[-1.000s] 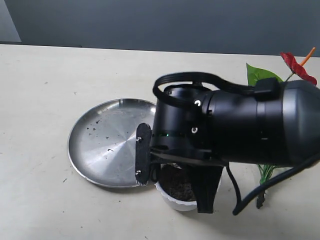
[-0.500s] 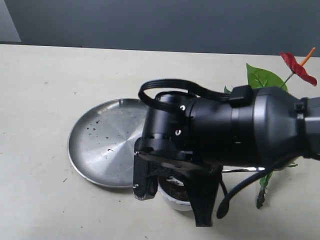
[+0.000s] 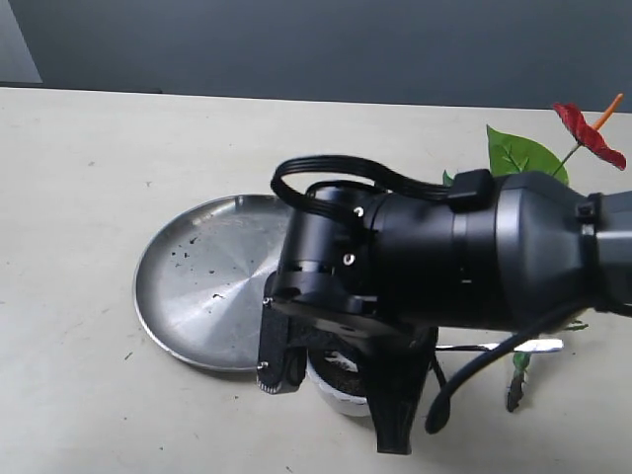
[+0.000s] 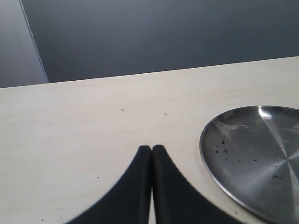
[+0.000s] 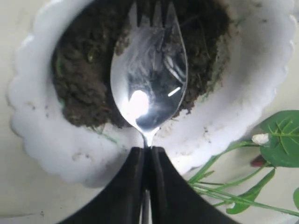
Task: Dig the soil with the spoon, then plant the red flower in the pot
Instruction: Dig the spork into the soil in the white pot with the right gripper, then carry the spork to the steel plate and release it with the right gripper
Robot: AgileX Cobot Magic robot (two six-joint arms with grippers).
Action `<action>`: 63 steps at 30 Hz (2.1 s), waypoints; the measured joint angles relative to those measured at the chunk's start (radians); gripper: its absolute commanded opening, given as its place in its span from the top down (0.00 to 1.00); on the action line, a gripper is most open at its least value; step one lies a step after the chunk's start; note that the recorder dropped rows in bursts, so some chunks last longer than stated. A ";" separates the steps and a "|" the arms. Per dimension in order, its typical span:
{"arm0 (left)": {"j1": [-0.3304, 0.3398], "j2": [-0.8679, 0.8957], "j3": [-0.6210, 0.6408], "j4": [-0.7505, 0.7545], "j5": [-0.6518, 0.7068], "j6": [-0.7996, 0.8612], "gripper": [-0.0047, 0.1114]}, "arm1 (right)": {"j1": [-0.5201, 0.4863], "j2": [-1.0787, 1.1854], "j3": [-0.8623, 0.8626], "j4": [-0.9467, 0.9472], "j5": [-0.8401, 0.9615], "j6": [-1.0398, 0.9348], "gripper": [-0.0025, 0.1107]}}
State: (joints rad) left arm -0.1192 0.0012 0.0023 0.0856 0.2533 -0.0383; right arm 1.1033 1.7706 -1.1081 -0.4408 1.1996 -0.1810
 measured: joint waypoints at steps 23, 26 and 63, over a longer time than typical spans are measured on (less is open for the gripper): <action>0.000 0.000 0.000 0.000 0.000 0.000 0.95 | -0.247 -0.103 -0.072 -0.014 -0.573 0.190 0.98; 0.000 0.000 0.000 0.000 0.000 0.000 0.95 | -0.291 -0.016 -0.158 0.082 -0.629 0.095 0.98; 0.000 0.000 0.000 0.000 0.000 0.000 0.95 | -0.317 0.320 -0.419 0.441 -0.524 -0.039 0.77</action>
State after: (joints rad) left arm -0.1192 0.0012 0.0023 0.0856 0.2533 -0.0383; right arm 0.7863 2.0908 -1.5271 0.0000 0.6754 -0.2198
